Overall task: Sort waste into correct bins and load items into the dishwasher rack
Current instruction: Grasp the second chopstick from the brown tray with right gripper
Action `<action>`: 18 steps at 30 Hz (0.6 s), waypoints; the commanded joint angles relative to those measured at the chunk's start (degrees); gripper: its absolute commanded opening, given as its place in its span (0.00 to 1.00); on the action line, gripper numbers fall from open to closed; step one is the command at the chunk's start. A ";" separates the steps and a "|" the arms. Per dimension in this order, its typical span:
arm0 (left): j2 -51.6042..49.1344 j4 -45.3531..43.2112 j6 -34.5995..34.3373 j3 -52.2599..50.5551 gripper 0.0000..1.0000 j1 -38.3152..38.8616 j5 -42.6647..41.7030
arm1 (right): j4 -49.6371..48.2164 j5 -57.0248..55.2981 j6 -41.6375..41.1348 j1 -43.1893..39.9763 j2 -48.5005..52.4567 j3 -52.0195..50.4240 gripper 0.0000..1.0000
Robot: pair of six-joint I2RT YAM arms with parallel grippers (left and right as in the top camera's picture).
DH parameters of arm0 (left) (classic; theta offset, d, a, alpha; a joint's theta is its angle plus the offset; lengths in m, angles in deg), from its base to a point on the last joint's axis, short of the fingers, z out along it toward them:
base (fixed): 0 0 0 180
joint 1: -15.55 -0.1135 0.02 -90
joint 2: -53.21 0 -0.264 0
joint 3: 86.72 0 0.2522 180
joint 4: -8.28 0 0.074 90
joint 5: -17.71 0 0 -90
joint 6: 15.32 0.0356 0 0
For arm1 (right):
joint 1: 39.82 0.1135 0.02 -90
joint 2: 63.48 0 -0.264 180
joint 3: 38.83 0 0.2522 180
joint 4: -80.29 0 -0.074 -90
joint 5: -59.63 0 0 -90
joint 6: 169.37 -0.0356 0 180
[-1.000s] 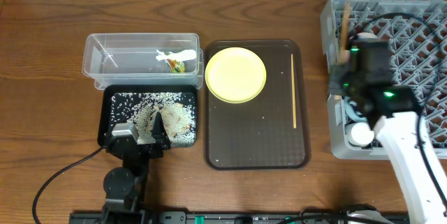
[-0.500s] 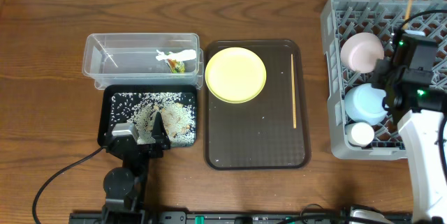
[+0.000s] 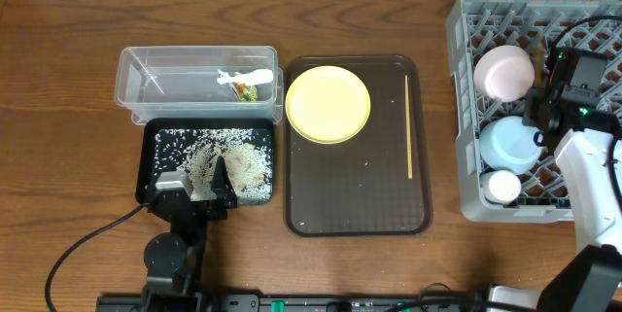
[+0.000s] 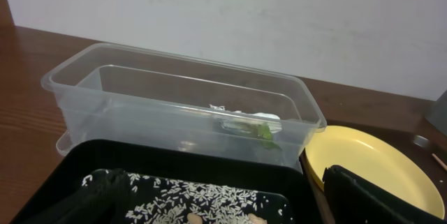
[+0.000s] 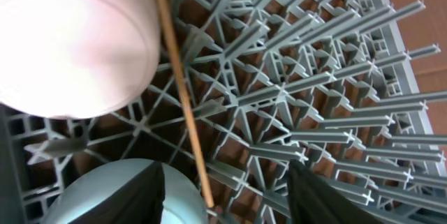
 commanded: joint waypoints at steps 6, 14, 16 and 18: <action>0.37 1.51 0.98 -1.49 0.90 -0.28 0.46 | 6.21 16.02 -3.54 10.27 -10.73 0.39 0.61; 0.37 1.51 0.96 -1.49 0.90 -0.28 0.46 | 11.61 29.18 -12.20 27.04 -10.67 -1.25 0.50; 0.37 1.49 0.98 -1.49 0.90 -0.28 0.46 | 10.97 24.26 -17.16 30.14 -9.01 -2.67 0.43; 0.37 1.49 0.96 -1.49 0.90 -0.28 0.46 | 10.27 17.07 -22.97 32.68 -6.54 -4.11 0.39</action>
